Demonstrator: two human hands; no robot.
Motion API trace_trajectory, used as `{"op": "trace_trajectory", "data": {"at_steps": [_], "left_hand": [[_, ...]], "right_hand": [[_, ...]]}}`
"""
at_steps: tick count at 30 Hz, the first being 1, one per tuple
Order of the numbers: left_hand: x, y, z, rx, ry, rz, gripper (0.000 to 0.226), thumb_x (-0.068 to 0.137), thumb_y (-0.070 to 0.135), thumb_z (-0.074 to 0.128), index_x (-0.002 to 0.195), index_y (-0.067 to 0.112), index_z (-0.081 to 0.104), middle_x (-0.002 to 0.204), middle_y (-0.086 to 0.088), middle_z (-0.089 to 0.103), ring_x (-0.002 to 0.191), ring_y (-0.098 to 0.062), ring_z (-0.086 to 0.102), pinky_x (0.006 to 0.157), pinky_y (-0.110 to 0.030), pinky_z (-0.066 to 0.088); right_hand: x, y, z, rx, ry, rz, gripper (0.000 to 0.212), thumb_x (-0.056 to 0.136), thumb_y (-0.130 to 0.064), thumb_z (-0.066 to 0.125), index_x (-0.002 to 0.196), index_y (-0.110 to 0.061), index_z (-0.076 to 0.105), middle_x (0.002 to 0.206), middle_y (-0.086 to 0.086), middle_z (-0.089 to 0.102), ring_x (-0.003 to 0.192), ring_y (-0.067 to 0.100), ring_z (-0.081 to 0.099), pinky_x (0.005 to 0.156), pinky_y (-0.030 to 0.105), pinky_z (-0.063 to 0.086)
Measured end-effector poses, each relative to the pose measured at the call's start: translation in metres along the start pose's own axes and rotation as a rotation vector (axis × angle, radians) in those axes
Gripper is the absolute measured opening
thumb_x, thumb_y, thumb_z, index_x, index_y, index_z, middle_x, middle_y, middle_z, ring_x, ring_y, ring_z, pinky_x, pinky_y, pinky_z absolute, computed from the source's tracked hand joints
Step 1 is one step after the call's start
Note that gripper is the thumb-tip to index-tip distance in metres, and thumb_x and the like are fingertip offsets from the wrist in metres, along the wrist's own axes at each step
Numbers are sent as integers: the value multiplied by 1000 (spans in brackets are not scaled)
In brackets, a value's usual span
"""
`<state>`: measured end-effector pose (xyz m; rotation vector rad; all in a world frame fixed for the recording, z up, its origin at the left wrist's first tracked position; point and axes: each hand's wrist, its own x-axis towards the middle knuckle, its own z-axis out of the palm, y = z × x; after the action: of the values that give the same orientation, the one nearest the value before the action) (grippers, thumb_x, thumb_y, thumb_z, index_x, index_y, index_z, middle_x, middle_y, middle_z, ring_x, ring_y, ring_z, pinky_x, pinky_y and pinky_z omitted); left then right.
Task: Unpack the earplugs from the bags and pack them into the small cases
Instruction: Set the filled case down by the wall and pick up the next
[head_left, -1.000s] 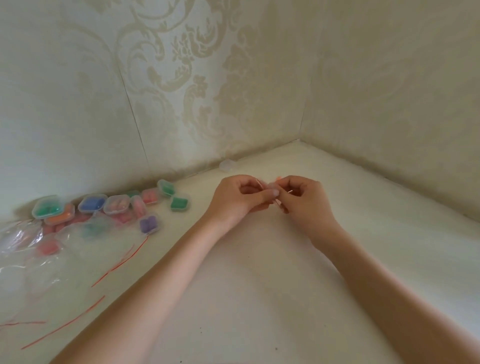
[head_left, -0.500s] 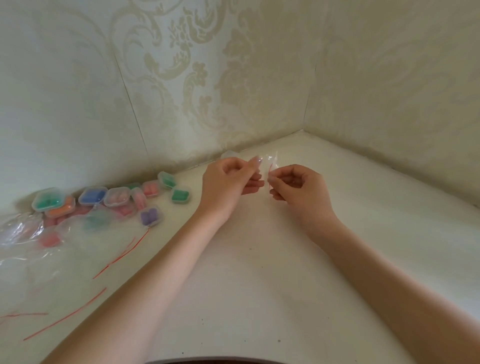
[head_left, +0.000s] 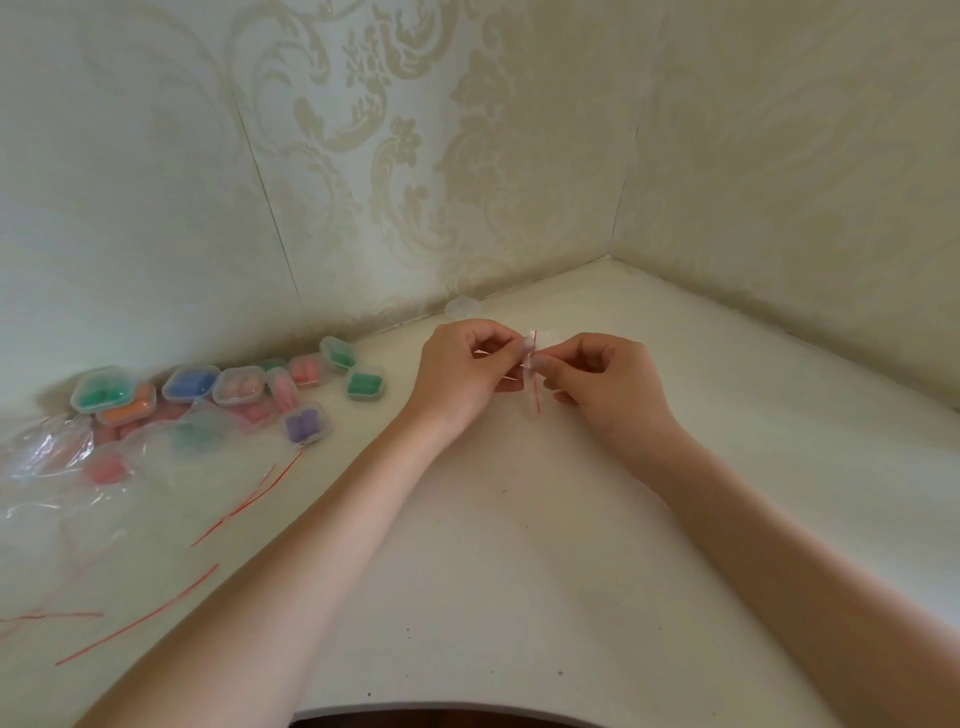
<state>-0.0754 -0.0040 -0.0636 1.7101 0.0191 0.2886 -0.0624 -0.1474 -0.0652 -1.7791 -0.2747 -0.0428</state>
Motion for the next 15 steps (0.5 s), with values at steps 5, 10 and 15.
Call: {"op": "trace_trajectory", "data": {"at_steps": [5, 10, 15], "left_hand": [[1, 0, 3, -39, 11, 7, 12, 90, 9, 61, 86, -1, 66, 77, -14, 65, 62, -12, 67, 61, -25, 58], [0, -4, 3, 275, 173, 167, 10, 82, 12, 71, 78, 15, 62, 74, 1, 63, 60, -7, 61, 60, -16, 49], [-6, 2, 7, 261, 154, 293, 4, 80, 17, 74, 79, 13, 72, 71, 8, 69, 65, -2, 63, 65, -13, 47]], "right_hand": [[5, 2, 0, 202, -11, 93, 13, 89, -14, 64, 88, -1, 67, 70, 4, 70, 58, 6, 62, 62, 18, 50], [6, 3, 0, 289, 4, 129, 9, 89, -11, 65, 84, -3, 65, 71, 11, 63, 58, 15, 54, 64, 26, 46], [7, 4, -2, 266, 13, 112, 8, 85, -10, 69, 81, -5, 64, 60, 4, 58, 52, 10, 49, 59, 23, 41]]}}
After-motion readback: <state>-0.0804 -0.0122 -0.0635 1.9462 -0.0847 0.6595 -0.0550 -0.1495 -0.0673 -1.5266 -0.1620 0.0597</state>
